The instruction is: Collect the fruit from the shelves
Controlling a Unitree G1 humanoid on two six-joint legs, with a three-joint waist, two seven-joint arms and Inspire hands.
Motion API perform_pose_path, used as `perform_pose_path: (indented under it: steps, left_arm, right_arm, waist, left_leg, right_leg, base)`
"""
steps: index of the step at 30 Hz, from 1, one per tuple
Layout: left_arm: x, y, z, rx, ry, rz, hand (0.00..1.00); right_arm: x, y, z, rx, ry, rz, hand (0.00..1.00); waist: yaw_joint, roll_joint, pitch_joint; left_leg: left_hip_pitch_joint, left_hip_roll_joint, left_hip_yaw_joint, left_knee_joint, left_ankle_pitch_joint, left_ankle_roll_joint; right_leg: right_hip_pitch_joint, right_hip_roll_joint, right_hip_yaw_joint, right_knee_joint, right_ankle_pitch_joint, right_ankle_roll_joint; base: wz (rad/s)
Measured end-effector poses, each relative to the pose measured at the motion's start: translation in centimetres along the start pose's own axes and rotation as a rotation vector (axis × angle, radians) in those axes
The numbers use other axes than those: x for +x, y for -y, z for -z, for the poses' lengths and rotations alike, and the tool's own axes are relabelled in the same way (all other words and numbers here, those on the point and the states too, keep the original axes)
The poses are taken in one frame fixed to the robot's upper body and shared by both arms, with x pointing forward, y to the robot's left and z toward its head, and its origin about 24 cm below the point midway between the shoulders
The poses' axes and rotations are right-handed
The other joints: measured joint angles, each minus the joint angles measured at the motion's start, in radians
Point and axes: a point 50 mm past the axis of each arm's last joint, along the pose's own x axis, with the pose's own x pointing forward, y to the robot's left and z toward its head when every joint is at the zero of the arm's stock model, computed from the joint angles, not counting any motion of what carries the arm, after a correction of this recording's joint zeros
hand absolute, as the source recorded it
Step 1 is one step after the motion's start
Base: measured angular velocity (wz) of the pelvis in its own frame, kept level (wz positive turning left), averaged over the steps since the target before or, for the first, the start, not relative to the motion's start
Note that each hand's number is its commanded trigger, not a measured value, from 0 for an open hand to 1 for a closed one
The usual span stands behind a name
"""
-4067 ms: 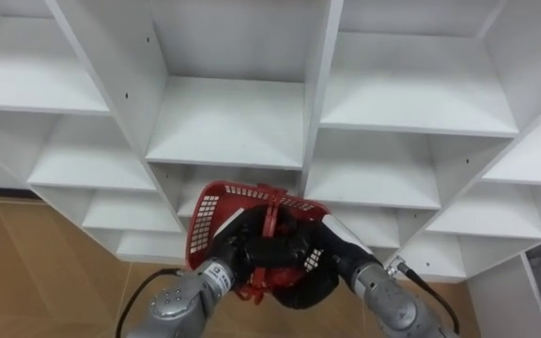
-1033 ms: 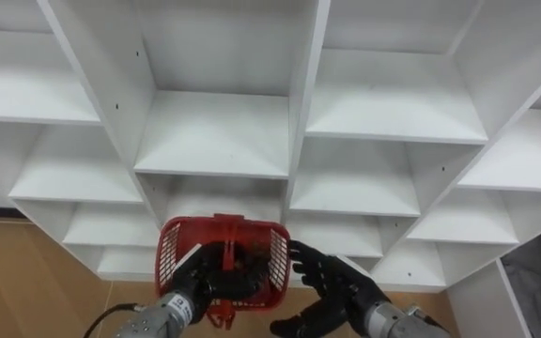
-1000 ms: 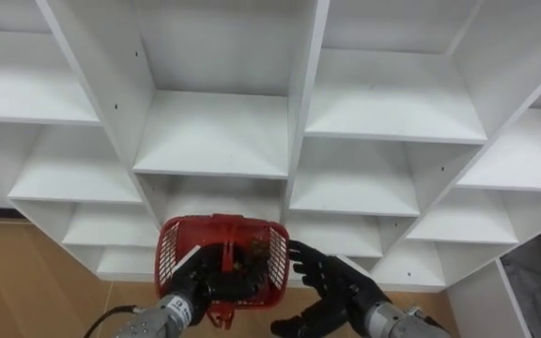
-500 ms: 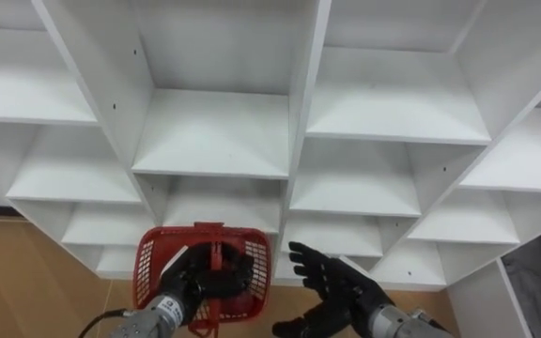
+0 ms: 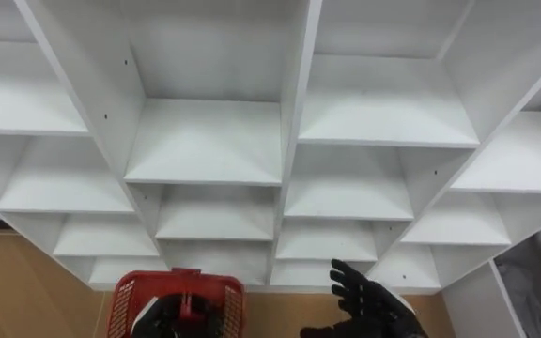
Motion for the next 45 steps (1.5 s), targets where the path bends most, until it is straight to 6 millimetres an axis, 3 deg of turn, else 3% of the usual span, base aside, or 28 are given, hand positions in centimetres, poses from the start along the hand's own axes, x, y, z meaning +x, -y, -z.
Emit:
perform_pose_path:
  steps: [11, 12, 20, 27, 31, 37, 45]
  left_arm:
    - [-1.3, -1.4, 3.2, -0.03, -0.095, -0.061, 1.0]
    - [-1.4, -1.4, 3.6, -0.032, -0.104, -0.063, 1.0]
    - [-1.9, -1.8, 5.6, -0.046, -0.153, -0.109, 1.0]
    - [-3.0, -3.2, 8.9, -0.111, -0.278, -0.203, 1.0]
    - [-3.8, -4.0, 10.4, -0.149, -0.343, -0.277, 1.0]
    - [-4.0, -3.5, 11.3, -0.158, -0.395, -0.292, 1.0]
    - [-3.7, -3.1, 11.1, -0.156, -0.4, -0.277, 1.0]
  right_arm:
    - [-1.7, 2.7, 3.6, 0.044, -0.116, 0.202, 0.0]
    - [-1.8, 2.9, 4.0, 0.037, -0.132, 0.213, 0.0]
    - [-2.4, 3.5, 6.1, 0.008, -0.204, 0.3, 0.0]
    - [-4.6, 5.1, 11.2, 0.098, -0.435, 0.439, 0.0]
    - [-6.1, 5.3, 13.1, 0.119, -0.541, 0.494, 0.0]
    - [-6.4, 5.0, 14.1, 0.147, -0.622, 0.495, 0.0]
    - [-6.1, 5.0, 13.9, 0.076, -0.648, 0.476, 0.0]
  waist:
    - [-0.023, 0.022, -0.005]
    - [-0.023, 0.022, -0.0084]
    - [-0.022, 0.015, -0.0078]
    - [-0.023, 0.013, -0.0073]
    - [-0.019, 0.024, -0.0058]
    - [-0.022, 0.04, 0.0001]
    - [-0.021, 0.047, -0.0024]
  left_leg:
    - [0.035, -0.001, -0.004, -0.005, -0.008, 0.0]
    - [0.037, 0.0, -0.004, -0.008, -0.008, 0.0]
    - [0.049, -0.003, -0.009, -0.013, -0.009, 0.0]
    - [0.05, -0.008, -0.017, -0.013, -0.017, 0.001]
    - [0.057, -0.011, -0.018, -0.014, -0.018, 0.001]
    - [0.076, -0.012, -0.018, -0.016, -0.024, 0.003]
    - [0.085, -0.013, -0.017, -0.015, -0.024, 0.003]
  right_leg:
    - [0.039, 0.001, 0.001, -0.016, -0.001, 0.002]
    - [0.04, 0.001, 0.001, -0.016, -0.002, 0.003]
    - [0.053, 0.001, 0.001, -0.02, -0.006, 0.006]
    - [0.071, 0.002, -0.003, -0.034, -0.007, 0.008]
    - [0.077, 0.008, -0.003, -0.034, -0.008, 0.009]
    - [0.088, 0.007, 0.0, -0.034, -0.014, 0.014]
    - [0.09, 0.007, 0.002, -0.032, -0.015, 0.014]
  base:
    - [0.0]
    - [0.0]
    - [0.01]
    - [0.02]
    - [0.0]
    - [0.0]
    - [0.0]
